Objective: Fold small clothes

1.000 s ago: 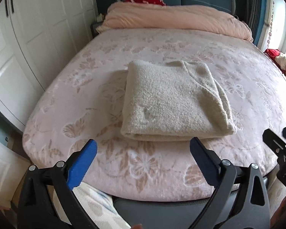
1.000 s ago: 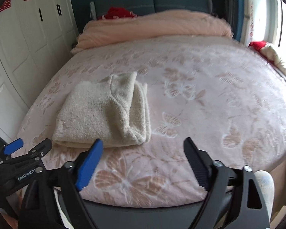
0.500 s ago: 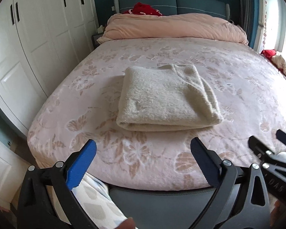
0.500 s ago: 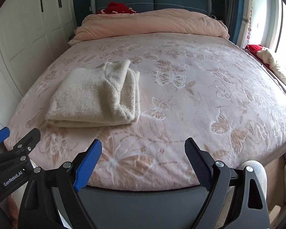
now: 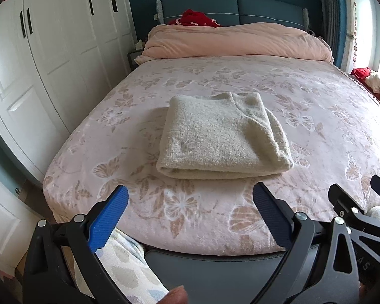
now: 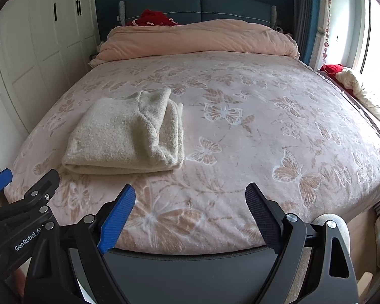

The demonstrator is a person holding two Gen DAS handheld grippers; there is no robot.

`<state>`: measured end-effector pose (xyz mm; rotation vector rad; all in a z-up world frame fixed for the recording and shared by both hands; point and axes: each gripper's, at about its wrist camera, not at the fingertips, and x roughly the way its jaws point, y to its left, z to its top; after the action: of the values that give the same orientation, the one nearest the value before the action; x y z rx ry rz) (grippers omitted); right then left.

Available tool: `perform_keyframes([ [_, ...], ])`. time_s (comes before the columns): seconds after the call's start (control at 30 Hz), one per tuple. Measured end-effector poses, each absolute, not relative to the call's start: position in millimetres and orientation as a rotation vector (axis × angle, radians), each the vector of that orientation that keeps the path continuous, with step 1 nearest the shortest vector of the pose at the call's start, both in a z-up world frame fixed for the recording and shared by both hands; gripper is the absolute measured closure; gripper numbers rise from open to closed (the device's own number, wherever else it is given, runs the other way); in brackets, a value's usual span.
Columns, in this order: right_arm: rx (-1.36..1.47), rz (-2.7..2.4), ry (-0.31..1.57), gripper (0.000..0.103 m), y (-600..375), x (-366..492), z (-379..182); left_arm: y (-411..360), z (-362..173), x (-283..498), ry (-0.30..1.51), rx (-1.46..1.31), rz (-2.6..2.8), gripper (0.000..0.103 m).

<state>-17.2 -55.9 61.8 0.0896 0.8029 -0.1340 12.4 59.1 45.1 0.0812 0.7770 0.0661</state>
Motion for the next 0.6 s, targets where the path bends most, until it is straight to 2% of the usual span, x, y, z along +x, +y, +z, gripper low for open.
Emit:
perform_keyframes([
  [0.6,0.088,-0.14,0.803,0.017,-52.2,-19.4,59.8,61.7,43.3,10.6,0.776,0.056,0.075,0.007],
])
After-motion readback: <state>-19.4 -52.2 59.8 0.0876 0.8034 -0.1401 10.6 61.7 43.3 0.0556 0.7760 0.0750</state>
